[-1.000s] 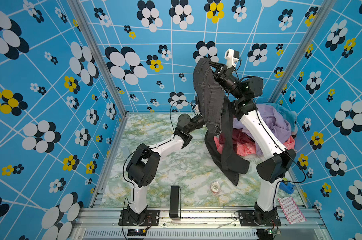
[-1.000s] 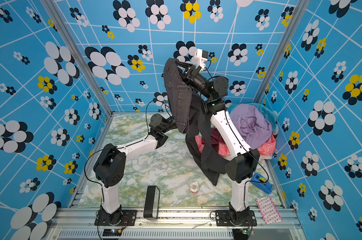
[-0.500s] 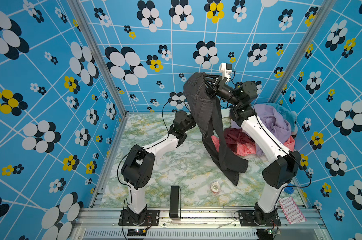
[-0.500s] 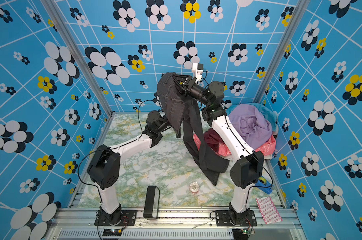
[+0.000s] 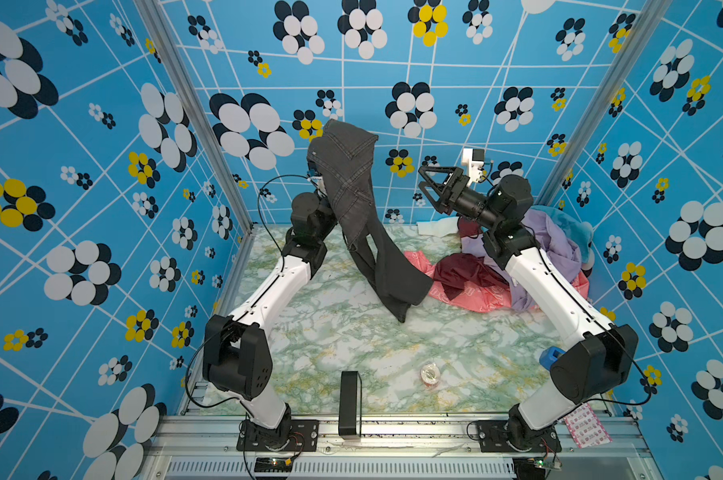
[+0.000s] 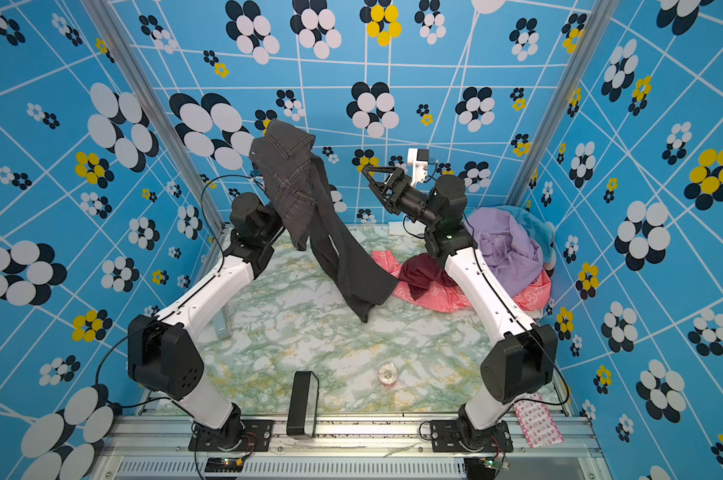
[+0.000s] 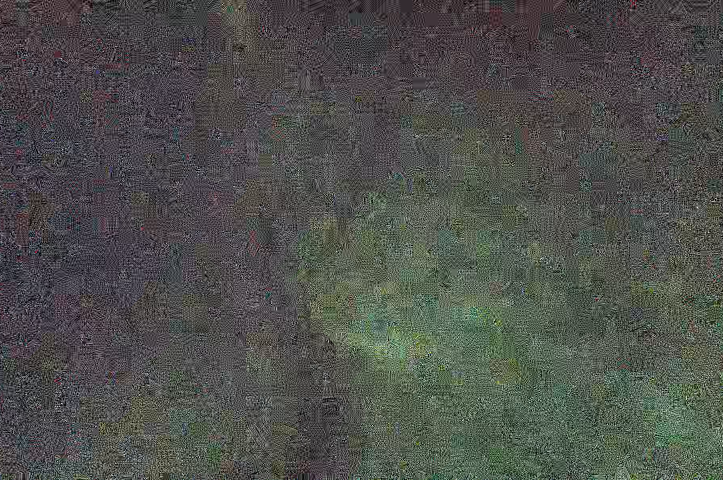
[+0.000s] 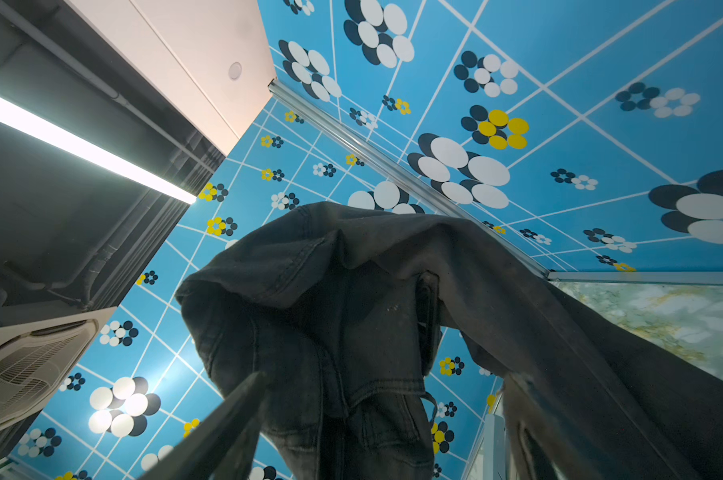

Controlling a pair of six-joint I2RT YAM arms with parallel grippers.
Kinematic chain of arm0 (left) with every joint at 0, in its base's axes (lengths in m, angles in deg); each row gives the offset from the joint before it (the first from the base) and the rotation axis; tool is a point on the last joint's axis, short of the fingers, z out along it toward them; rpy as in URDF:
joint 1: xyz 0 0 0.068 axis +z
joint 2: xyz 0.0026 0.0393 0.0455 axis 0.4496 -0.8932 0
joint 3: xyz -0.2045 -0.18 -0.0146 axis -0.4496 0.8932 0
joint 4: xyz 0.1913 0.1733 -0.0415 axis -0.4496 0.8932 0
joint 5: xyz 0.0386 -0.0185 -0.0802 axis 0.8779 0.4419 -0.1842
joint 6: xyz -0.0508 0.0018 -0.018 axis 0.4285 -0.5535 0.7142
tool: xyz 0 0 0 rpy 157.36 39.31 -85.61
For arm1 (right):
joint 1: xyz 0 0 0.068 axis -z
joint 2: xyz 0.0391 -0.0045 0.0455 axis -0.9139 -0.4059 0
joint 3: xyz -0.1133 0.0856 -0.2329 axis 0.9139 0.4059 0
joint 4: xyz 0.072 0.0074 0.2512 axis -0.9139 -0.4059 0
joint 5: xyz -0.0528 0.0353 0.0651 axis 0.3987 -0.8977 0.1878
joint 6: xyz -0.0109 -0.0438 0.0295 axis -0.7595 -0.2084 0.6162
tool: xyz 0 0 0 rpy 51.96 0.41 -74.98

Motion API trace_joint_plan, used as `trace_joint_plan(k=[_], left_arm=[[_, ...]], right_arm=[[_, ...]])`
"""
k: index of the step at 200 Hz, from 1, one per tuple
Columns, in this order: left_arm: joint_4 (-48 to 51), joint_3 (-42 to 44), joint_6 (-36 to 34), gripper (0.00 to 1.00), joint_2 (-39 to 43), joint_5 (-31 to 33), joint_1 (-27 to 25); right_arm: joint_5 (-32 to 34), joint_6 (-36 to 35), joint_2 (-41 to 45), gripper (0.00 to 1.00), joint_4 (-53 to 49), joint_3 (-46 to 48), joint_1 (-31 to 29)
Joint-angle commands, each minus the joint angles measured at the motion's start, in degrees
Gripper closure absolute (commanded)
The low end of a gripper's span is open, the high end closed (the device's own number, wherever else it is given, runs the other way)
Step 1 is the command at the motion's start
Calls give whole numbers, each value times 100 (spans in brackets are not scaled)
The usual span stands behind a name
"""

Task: Pick out a specific cloth from the pile
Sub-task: 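Release the jeans from the right gripper while the left gripper pulls them away, then lower the jeans onto the empty table area with the left gripper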

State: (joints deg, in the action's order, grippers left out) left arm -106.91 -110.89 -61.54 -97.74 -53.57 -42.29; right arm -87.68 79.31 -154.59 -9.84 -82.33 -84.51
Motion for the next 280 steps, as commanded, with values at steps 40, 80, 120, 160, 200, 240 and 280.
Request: trace_joint_plan(k=[40,80,120,160,200,240,280], left_arm=[[1016,-771,-1117,100,514,448,630],[1734,-713,-1344,100,597,821,1173],[2506,-635,-1468,100,303,745,1549],[3618,-584,-1658,100,-27,659,1628],[4529,-235,-2203,100,-350,965,1628],[5984,-814,-2357,100,-1048,1128,1558],[7827,-2024,-2317,100,-1965,1645,1359]], right_arm=[[153,-551,758,12,-378,614,191],[151,-690,1037,13,-492,935,256],[166,-737,1202,13,-476,1278,273],[135,-583,1202,13,-188,1697,315],[15,-532,1173,13,-157,1797,368],[40,-459,1190,13,-156,1899,382],[77,-199,1189,13,142,2156,430]])
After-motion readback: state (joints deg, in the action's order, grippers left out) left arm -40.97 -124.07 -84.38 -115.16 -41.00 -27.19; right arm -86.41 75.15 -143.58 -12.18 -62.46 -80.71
